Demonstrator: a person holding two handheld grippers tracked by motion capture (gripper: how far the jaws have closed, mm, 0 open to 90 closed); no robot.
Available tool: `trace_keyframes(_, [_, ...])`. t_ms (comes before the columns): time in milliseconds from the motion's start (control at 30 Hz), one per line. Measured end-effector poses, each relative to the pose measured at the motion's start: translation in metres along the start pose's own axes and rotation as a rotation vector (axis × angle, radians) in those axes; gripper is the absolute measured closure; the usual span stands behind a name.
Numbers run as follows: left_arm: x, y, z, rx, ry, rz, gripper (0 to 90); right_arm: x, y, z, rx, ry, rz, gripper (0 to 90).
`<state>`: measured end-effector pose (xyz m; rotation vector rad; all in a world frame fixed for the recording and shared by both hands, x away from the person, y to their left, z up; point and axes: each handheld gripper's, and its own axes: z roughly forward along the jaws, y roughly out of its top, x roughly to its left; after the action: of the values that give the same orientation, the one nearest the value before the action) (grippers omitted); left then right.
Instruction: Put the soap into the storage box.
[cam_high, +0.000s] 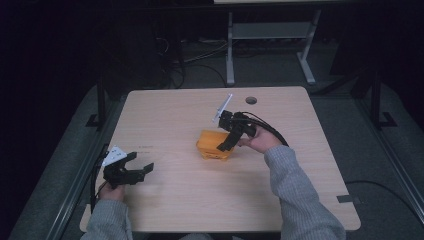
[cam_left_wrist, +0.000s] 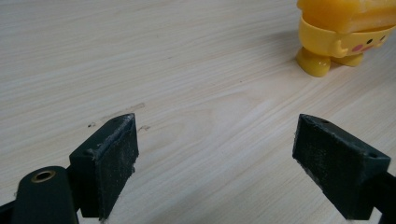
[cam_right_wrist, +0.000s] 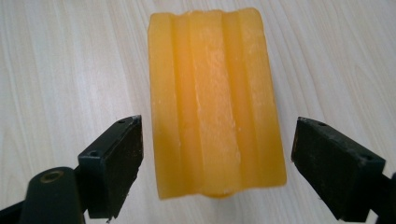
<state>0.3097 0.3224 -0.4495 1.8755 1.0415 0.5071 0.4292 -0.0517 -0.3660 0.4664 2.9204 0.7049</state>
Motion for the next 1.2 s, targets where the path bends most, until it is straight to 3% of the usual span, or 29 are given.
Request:
trace_keyframes(767, [-0.001,0.000,0.001,0.011,0.002,0.000,13.8,0.001,-0.036,-0.020,-0.030,-0.012,0.084,16.5])
trace_keyframes(1200, [-0.002,-0.001,0.002,0.011,0.001,0.002,13.8,0.000,-0.064,-0.020,-0.028,-0.011,0.138,16.4])
